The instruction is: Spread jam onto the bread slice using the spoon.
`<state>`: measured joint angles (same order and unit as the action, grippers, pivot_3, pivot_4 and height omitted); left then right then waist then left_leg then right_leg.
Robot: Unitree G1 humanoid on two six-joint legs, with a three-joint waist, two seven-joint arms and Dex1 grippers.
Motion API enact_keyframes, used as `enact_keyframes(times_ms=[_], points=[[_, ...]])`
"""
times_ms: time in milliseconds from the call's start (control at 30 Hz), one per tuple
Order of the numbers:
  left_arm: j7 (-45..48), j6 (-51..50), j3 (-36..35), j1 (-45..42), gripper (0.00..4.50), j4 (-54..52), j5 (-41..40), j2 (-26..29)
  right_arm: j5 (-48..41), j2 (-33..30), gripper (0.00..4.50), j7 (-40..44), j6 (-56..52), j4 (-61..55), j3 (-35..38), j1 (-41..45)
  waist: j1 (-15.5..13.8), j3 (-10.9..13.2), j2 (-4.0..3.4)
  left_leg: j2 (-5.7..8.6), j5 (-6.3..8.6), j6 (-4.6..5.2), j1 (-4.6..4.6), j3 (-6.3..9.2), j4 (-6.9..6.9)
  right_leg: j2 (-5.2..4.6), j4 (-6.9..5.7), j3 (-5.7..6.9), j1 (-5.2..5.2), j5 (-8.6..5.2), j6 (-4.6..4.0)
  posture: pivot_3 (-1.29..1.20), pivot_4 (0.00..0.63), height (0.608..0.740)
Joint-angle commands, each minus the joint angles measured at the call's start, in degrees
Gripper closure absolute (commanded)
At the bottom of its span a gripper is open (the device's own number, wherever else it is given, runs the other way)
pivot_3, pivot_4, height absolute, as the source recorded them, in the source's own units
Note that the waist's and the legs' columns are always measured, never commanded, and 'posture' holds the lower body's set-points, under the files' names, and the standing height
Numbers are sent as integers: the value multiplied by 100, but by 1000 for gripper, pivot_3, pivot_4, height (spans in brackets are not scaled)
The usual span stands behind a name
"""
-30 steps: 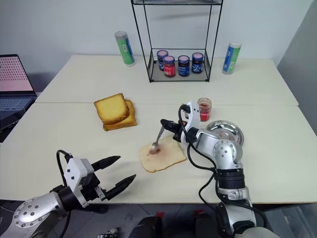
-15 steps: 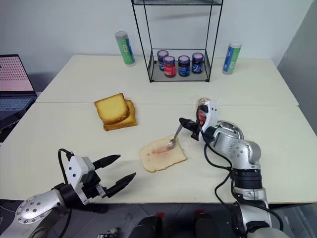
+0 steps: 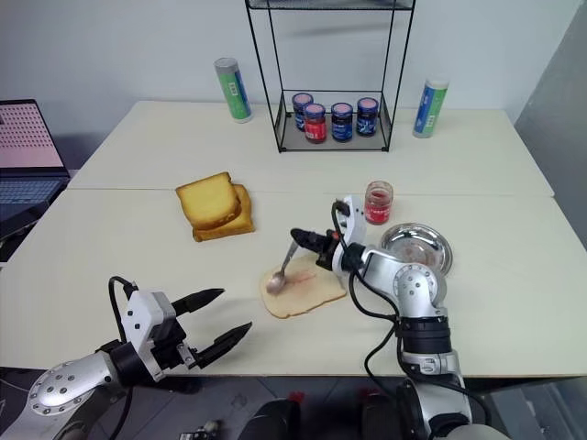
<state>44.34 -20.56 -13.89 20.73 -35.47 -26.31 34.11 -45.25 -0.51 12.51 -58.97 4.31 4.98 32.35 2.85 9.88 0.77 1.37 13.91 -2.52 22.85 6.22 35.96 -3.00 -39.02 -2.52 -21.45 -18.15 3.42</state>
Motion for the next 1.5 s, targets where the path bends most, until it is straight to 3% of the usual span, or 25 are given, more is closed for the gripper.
enact_keyframes(times_ms=[33,400,567,667,800,967,1100,1300,1500], points=[[2,96,-55,-2,0,-188,-49,71,173,-373,4483,246,258,67,205,113,3,1,-2,0,0,0,-1,0,-1,0,0,-1,0,0,0,0,150,740],[68,91,103,-280,0,8,-34,114,-88,-1112,4483,372,-43,-295,679,10,-29,1,-1,0,0,0,-1,-4,0,0,0,3,4,0,0,0,150,740],[246,-39,252,-646,0,40,-187,237,-1376,-999,4483,137,-891,-1522,1071,-93,-41,3,-4,-2,0,0,2,-1,0,0,-1,4,2,0,0,0,150,740],[305,-452,370,-1192,0,-53,-522,408,-2048,-1197,4483,-110,-1199,-1994,1465,-218,-76,4,-5,0,0,0,8,3,0,0,0,9,1,0,0,0,150,740],[506,-1184,980,-2624,0,88,-870,632,-2548,-1627,4483,-849,-1016,-2179,2266,-235,-145,8,-5,11,0,1,9,6,9,-3,0,21,9,0,1,0,150,740],[775,-1643,2136,-4411,0,582,-624,440,-1807,-2459,4483,-1150,-437,-2018,2761,-598,-101,8,-5,19,0,1,10,-12,9,-2,2,15,11,1,5,0,150,740],[735,-1622,2620,-5198,0,1104,-385,23,-1455,-2625,4483,-1154,34,-1746,2918,-860,-52,8,-5,20,0,1,11,-26,1,7,5,4,2,1,4,0,150,740],[738,-1181,2957,-5434,0,1816,143,-363,-710,-2626,4483,-773,869,-640,2808,-953,42,10,-9,6,0,1,2,-34,3,23,0,-6,4,1,3,0,150,740],[781,-1085,2930,-5274,0,1842,234,-451,-480,-2505,4483,-300,1153,301,2627,-771,39,11,-10,-2,-1,1,6,-32,6,16,1,-7,5,1,3,0,150,740]])
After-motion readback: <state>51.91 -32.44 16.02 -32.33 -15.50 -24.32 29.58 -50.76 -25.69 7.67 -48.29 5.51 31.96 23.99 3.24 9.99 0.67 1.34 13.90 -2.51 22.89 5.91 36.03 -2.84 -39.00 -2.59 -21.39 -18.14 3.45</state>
